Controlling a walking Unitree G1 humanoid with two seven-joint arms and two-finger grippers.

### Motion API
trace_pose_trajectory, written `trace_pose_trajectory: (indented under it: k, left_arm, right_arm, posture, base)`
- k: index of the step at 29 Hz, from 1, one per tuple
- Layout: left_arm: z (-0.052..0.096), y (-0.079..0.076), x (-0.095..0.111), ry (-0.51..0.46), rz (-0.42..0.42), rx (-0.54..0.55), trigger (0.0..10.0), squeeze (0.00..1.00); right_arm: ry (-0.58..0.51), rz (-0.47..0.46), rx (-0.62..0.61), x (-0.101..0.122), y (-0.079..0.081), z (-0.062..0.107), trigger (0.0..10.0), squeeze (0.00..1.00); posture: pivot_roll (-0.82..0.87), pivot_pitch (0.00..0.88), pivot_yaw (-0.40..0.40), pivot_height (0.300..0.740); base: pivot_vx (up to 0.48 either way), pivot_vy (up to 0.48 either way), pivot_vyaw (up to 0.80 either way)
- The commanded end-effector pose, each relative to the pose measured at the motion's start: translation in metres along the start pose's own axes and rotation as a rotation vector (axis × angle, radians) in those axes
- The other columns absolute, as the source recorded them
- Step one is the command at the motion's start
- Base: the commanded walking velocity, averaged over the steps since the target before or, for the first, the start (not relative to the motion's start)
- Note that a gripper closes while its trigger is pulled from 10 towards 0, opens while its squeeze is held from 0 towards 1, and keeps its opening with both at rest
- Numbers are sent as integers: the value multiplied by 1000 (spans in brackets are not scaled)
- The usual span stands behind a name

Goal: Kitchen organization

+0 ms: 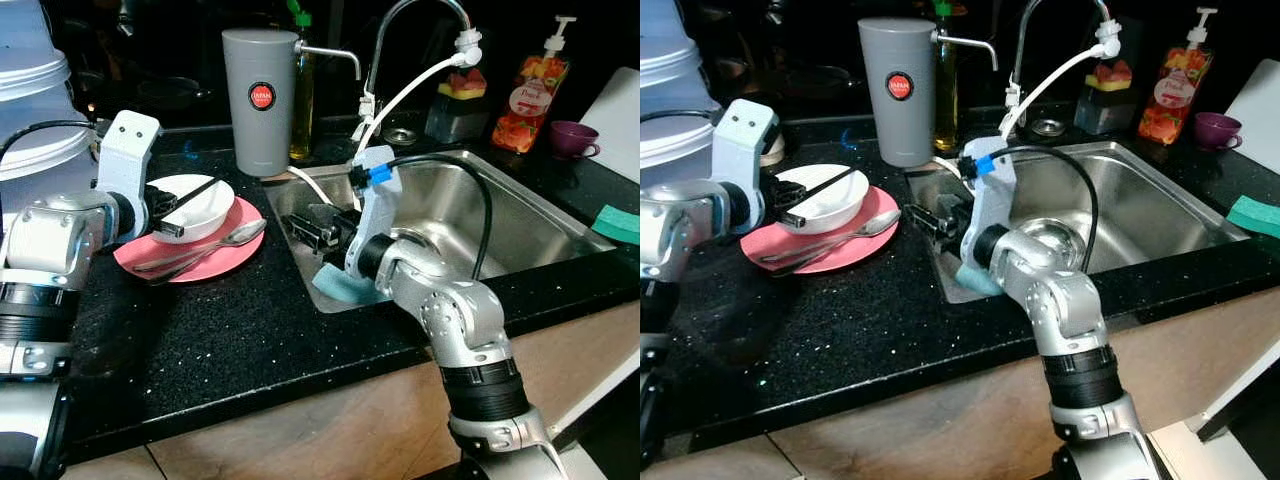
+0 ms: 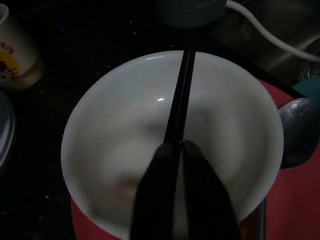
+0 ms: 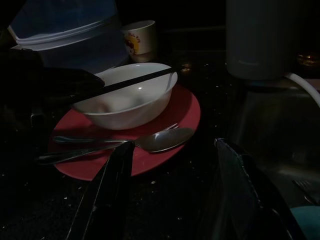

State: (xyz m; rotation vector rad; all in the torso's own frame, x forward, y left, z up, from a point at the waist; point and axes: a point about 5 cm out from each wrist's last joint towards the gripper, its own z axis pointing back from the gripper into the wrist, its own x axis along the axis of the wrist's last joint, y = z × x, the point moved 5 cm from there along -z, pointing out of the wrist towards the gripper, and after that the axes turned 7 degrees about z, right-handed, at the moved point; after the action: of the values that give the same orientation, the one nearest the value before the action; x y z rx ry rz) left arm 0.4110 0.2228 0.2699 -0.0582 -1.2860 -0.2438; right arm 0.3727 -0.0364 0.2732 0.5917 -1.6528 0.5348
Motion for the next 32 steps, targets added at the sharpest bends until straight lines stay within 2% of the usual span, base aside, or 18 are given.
trace_pose_trajectory:
  k: [1,8,9,16,22,32]
  left_arm:
    - [1,4,4,-7,-22,13,10000,1000]
    - [0,5,6,-7,-22,25,10000,1000]
    - [-1,3,5,-5,-21,18,10000,0]
    - [-4,-1,3,5,13,-16,10000,0]
    - [-8,-5,-5,58,29,-29,10000,0]
    - [-12,-9,-10,106,16,-56,10000,0]
  right_arm:
    - [15,13,13,-3,4,0,10000,0]
    - [20,17,19,-4,4,1,10000,0]
    - [22,20,22,-5,4,1,10000,0]
    - [25,32,32,-5,5,1,10000,0]
    - [30,41,36,-6,6,2,10000,0]
    - [27,45,35,-5,5,3,10000,0]
  posture:
    - [5,0,-11,740]
    - [6,0,-10,740]
    - [9,0,-10,740]
    - [7,0,-6,740]
    - [5,0,-3,740]
    - [8,0,-2,740]
  base:
    - [0,0,0]
    - [0,0,0]
    - [0,0,0]
    - [0,0,0]
    - [0,0,0]
    - [0,0,0]
